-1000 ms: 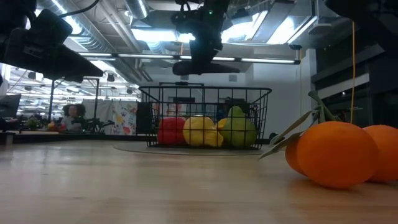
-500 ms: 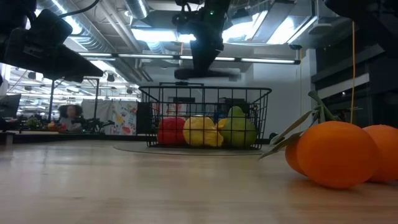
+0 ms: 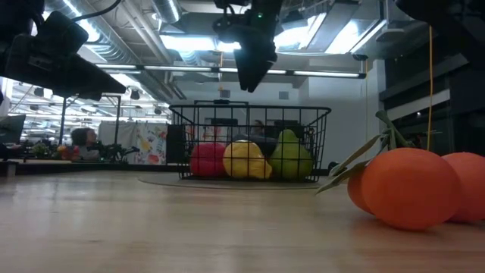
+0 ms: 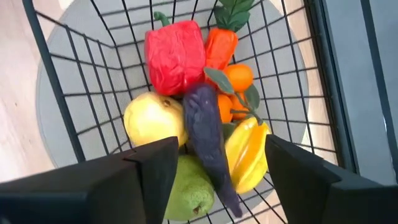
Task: Build produce basket
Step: Put the purple grapes into the black wire basket
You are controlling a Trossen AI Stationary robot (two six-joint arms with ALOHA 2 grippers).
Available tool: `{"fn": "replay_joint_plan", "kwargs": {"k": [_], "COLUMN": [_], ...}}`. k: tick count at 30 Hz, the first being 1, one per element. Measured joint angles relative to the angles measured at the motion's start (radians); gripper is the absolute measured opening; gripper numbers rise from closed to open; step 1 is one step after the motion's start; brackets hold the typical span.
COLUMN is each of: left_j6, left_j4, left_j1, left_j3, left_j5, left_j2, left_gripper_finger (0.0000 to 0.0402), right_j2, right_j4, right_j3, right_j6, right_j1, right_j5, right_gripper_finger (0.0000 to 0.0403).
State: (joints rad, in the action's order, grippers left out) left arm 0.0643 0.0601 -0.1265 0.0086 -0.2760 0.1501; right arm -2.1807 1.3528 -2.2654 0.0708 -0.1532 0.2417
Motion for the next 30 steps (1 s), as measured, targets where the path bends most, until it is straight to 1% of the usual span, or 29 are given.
{"fn": "replay_joint_plan", "kwargs": {"k": [4, 9, 11, 14, 18, 21, 25, 29, 30], "left_j6": [0.0, 0.002, 0.003, 0.013, 0.025, 0.024, 0.024, 0.024, 0.024], "left_j4": [0.0, 0.0, 0.0, 0.0, 0.0, 0.0, 0.001, 0.001, 0.001], "left_j1": [0.0, 0.0, 0.0, 0.0, 0.0, 0.0, 0.0, 0.0, 0.0], "left_j3": [0.0, 0.0, 0.0, 0.0, 0.0, 0.0, 0.0, 0.0, 0.0], "left_j5": [0.0, 0.0, 0.0, 0.0, 0.0, 0.0, 0.0, 0.0, 0.0], "left_j2": [0.0, 0.0, 0.0, 0.0, 0.0, 0.0, 0.0, 0.0, 0.0], "left_gripper_finger": [0.0004, 0.0004, 0.0004, 0.0004, 0.0004, 0.0004, 0.0004, 0.0004, 0.0004], "right_j2": [0.0, 0.003, 0.041, 0.083, 0.108, 0.125, 0.133, 0.133, 0.133], "right_j4": [0.017, 0.028, -0.011, -0.001, 0.013, 0.029, 0.086, 0.221, 0.227], "right_j3": [-0.003, -0.093, -0.072, -0.082, -0.089, -0.089, -0.09, -0.09, -0.083], "right_j6": [0.0, 0.042, 0.058, 0.084, 0.113, 0.117, 0.161, 0.205, 0.214], "right_j1": [0.0, 0.0, 0.001, 0.004, 0.021, 0.04, 0.074, 0.122, 0.136], "right_j5": [0.0, 0.0, -0.006, -0.021, -0.032, -0.08, -0.143, -0.149, -0.149], "right_gripper_finger": [0.0222, 0.0221, 0.0221, 0.0221, 0.0221, 0.0221, 0.0221, 0.0221, 0.0221]}}
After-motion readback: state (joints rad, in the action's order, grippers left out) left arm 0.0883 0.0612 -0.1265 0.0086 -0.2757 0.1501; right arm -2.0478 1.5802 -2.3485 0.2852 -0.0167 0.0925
